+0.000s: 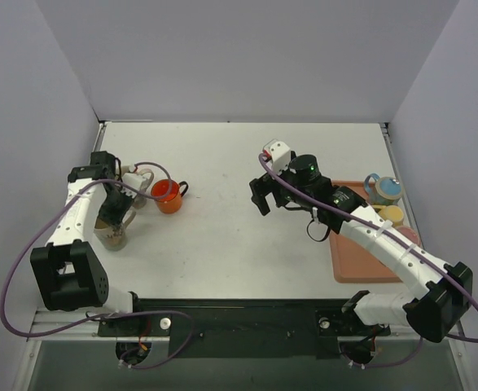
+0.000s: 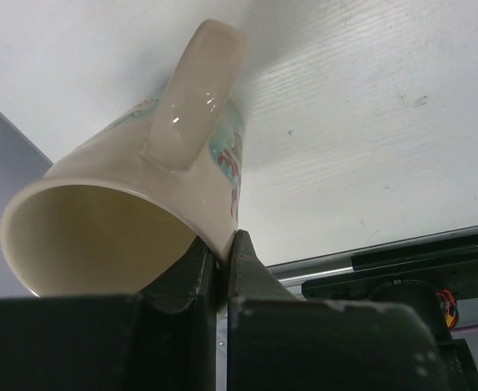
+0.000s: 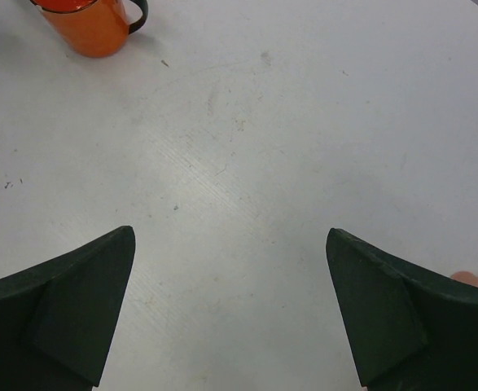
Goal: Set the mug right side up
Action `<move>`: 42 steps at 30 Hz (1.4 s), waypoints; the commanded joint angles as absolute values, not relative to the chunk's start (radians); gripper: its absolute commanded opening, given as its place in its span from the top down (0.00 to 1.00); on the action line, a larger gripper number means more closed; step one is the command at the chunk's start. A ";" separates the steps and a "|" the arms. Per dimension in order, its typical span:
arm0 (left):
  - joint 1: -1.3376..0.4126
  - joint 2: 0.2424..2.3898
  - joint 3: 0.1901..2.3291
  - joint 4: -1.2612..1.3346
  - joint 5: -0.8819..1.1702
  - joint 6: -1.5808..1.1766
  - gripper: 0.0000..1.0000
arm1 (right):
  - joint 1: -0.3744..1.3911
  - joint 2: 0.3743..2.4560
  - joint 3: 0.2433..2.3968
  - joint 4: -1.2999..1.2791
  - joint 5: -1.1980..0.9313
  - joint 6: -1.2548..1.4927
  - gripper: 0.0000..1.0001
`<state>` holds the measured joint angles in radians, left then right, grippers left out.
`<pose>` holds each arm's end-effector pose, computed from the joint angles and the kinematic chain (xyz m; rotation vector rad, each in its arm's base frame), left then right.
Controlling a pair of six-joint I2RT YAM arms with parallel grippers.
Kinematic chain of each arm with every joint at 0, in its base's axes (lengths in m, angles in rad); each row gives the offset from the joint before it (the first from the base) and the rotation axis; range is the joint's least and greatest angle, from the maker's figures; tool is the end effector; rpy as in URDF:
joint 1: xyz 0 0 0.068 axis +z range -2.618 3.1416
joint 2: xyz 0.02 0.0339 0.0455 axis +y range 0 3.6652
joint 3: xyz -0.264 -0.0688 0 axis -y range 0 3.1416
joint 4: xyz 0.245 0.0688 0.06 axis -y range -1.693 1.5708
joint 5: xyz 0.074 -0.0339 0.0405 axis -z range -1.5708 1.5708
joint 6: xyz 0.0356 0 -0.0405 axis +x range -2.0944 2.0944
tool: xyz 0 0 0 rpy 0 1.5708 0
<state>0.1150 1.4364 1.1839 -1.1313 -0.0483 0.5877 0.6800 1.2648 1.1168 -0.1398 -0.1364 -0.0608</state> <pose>0.2553 0.0312 0.2644 0.6908 2.8970 0.1637 0.2274 0.1901 0.3574 -0.7742 1.7274 0.5532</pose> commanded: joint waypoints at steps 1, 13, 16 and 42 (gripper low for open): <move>0.138 1.496 1.241 -1.063 -0.006 0.609 1.00 | 0.666 1.207 1.091 -0.141 -0.094 -0.094 0.03; 0.158 1.433 1.244 -1.081 0.109 0.580 1.00 | 0.618 1.167 1.045 -0.107 -0.066 -0.069 0.02; 0.158 1.422 1.249 -1.095 0.136 0.586 1.00 | 0.598 1.125 1.013 -0.065 -0.037 -0.066 0.02; 0.095 1.233 1.422 -1.040 0.176 0.448 0.37 | 0.204 1.225 1.150 -0.567 0.152 -0.251 0.16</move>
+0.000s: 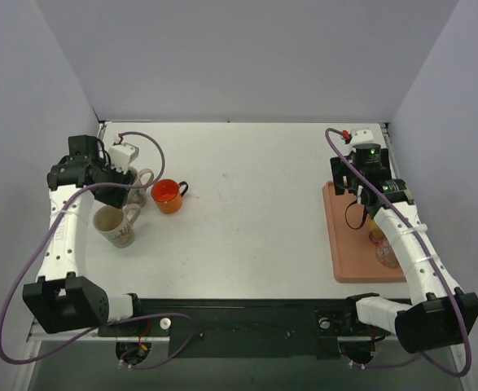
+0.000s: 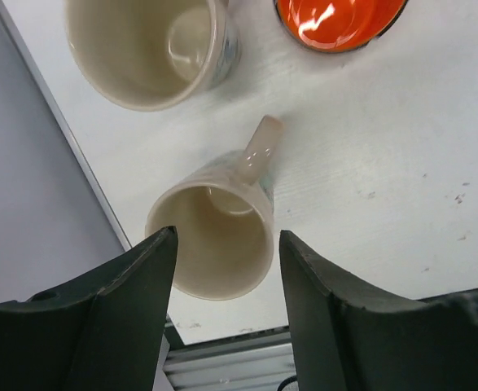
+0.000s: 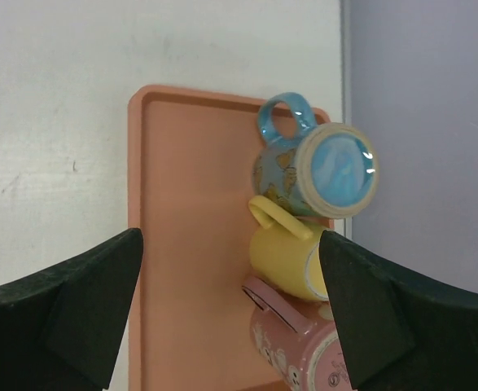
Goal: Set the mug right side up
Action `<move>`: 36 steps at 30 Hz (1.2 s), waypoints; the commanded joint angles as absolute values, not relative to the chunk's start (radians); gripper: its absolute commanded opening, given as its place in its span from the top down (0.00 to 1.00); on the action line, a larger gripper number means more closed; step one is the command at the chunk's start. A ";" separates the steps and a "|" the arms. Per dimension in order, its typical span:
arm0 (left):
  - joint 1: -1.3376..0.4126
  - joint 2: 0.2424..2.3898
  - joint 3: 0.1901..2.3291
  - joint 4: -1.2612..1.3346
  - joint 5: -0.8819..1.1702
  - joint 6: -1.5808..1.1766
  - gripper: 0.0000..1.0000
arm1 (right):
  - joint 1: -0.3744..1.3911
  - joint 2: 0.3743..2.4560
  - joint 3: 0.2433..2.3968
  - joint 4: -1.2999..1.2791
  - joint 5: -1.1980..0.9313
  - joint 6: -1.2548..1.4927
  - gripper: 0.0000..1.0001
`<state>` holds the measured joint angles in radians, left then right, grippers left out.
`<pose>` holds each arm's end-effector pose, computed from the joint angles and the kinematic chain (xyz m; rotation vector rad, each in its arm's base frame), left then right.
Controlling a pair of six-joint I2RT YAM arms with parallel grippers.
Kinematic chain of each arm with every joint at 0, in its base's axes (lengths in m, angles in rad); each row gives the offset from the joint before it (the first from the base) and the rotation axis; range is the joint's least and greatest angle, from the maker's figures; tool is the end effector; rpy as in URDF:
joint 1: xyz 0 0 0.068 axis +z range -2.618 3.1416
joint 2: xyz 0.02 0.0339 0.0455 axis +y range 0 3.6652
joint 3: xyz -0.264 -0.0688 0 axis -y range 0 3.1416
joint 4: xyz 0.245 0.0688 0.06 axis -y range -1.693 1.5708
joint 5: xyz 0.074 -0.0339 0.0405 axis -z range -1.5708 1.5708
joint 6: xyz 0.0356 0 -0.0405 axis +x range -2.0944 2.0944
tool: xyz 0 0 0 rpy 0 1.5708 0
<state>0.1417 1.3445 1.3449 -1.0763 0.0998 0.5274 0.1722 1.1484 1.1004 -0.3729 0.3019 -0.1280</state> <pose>0.2556 0.0329 0.3346 0.5388 2.5853 0.0945 0.2559 0.0338 0.3583 -0.1027 1.9789 -0.2716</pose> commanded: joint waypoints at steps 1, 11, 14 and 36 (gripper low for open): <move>0.078 1.197 1.420 -1.022 0.193 0.425 0.36 | 0.213 1.265 1.150 -0.584 0.162 -0.271 0.18; -0.193 1.172 1.333 -0.891 0.363 0.344 0.32 | 0.200 1.621 1.446 -0.664 0.371 -0.546 0.17; -0.212 1.199 1.315 -0.832 0.388 0.305 0.32 | 0.150 1.803 1.642 -0.788 0.412 -0.546 0.11; -0.215 1.247 1.278 -0.845 0.399 0.318 0.32 | -0.078 2.134 1.819 -0.884 0.235 -0.568 0.61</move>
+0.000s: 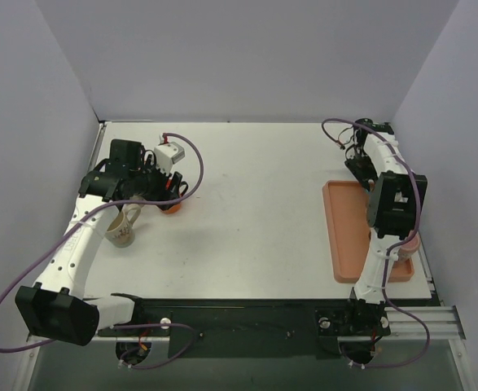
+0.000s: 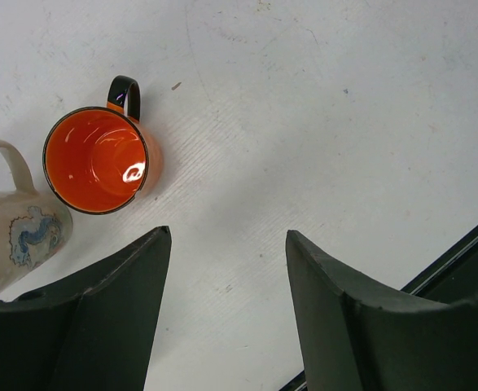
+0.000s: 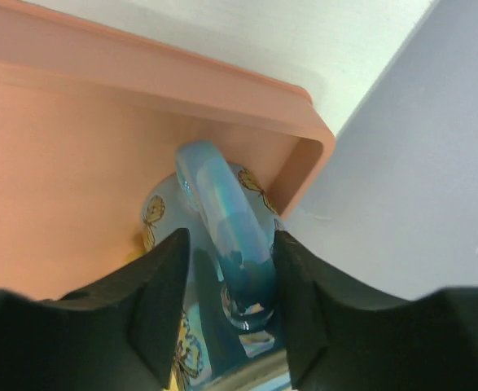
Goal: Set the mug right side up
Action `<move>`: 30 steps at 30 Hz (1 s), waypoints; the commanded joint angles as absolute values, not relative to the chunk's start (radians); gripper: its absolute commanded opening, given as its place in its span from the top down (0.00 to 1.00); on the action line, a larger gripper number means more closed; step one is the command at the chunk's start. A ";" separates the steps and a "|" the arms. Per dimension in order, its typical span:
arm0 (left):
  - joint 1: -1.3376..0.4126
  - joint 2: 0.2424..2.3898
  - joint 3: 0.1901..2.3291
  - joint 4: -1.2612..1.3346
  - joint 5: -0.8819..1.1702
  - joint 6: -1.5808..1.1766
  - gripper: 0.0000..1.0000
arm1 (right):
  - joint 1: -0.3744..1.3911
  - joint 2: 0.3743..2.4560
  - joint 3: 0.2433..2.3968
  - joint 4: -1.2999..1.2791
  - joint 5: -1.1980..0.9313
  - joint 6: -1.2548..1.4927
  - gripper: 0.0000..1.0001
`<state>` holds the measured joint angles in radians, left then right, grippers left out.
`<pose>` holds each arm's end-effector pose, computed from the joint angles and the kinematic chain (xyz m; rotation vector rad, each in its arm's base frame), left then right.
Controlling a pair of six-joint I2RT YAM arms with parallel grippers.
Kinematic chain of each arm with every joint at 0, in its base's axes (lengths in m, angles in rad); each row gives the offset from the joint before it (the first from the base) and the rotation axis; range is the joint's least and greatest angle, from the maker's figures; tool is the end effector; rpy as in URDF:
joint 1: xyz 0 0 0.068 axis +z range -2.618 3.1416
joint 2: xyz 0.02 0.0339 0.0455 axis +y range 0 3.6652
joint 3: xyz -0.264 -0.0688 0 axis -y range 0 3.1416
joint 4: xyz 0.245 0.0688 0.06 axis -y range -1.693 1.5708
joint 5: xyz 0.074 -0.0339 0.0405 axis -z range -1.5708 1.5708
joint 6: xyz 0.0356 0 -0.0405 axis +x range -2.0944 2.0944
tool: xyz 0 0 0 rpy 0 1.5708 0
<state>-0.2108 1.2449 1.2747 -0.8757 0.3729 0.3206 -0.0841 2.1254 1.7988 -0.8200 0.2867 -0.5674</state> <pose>0.2414 -0.0649 0.3507 0.7864 2.2438 -0.3974 0.4524 -0.0482 0.2176 -0.5804 2.7156 -0.5708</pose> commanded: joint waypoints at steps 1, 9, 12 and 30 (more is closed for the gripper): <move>-0.215 1.249 1.279 -0.845 0.397 0.316 0.32 | -0.075 2.134 1.813 -0.882 0.233 -0.566 0.67; -0.215 1.244 1.270 -0.838 0.399 0.316 0.32 | -0.072 2.083 1.807 -0.893 0.153 -0.575 1.00; -0.215 1.241 1.269 -0.836 0.406 0.319 0.32 | -0.061 2.028 1.799 -0.890 0.118 -0.583 1.00; -0.216 1.192 1.258 -0.816 0.465 0.316 0.29 | -0.051 1.562 1.431 -0.519 -0.221 -0.462 1.00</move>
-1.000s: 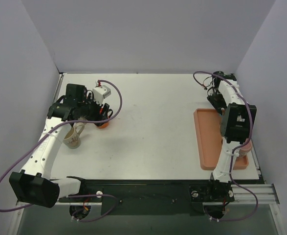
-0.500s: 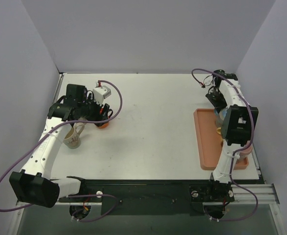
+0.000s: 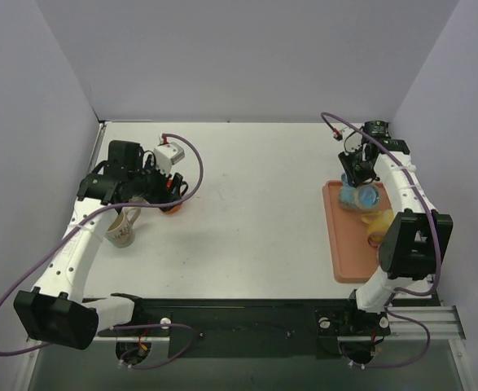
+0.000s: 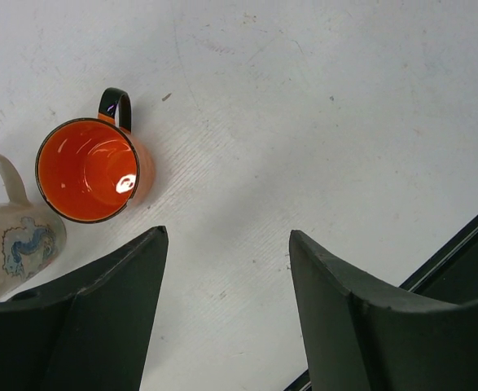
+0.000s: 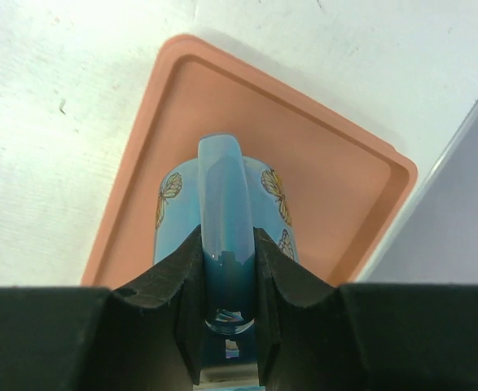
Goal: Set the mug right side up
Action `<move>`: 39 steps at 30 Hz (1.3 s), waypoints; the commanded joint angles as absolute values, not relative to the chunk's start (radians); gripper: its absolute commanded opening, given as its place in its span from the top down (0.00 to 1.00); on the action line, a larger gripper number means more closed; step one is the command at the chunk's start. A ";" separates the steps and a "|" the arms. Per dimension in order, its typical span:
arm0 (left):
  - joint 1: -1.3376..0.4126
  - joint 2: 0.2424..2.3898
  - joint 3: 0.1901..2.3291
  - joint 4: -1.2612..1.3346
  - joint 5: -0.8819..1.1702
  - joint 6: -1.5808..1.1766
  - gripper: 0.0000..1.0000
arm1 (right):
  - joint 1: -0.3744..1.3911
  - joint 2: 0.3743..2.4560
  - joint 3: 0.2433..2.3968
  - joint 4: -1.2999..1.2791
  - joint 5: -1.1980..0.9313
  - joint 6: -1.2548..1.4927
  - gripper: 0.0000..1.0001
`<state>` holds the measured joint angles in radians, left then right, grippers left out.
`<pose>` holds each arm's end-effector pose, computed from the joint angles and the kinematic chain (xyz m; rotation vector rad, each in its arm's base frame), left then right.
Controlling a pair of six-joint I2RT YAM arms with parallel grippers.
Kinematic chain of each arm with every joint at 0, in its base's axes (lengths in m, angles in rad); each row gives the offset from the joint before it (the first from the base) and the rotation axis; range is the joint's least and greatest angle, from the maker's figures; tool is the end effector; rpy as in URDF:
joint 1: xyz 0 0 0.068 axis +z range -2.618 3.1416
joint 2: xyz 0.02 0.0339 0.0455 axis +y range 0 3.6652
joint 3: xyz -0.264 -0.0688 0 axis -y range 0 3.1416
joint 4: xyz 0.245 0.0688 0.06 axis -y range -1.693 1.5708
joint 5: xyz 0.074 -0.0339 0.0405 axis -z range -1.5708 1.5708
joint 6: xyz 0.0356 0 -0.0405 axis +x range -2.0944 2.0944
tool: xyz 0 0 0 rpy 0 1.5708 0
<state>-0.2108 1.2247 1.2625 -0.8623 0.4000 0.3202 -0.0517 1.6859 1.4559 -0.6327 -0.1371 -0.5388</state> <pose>0.2372 -0.0649 0.3527 0.7949 2.2140 -0.4244 0.3734 -0.0144 0.2953 -0.6443 2.3380 -0.1015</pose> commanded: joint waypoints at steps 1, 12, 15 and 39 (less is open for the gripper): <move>-0.215 1.192 1.255 -0.816 0.497 0.314 0.28 | -0.048 1.531 1.422 -0.503 -0.263 -0.431 1.00; -0.207 1.224 1.417 -0.902 0.886 0.285 0.17 | 0.358 1.139 1.309 -0.232 -0.268 -0.217 1.00; -0.206 1.203 1.430 -0.833 1.018 0.189 0.15 | 0.477 1.063 1.258 -0.097 -0.275 -0.149 1.00; -0.319 1.151 1.253 -0.173 1.334 -0.442 0.18 | 0.759 1.158 1.261 0.480 -0.571 0.287 1.00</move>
<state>-0.2958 1.1561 1.2724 -0.3340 1.2701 -0.3359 0.7547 1.1450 1.2198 0.2234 -0.5270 0.2329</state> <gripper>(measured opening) 0.885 0.192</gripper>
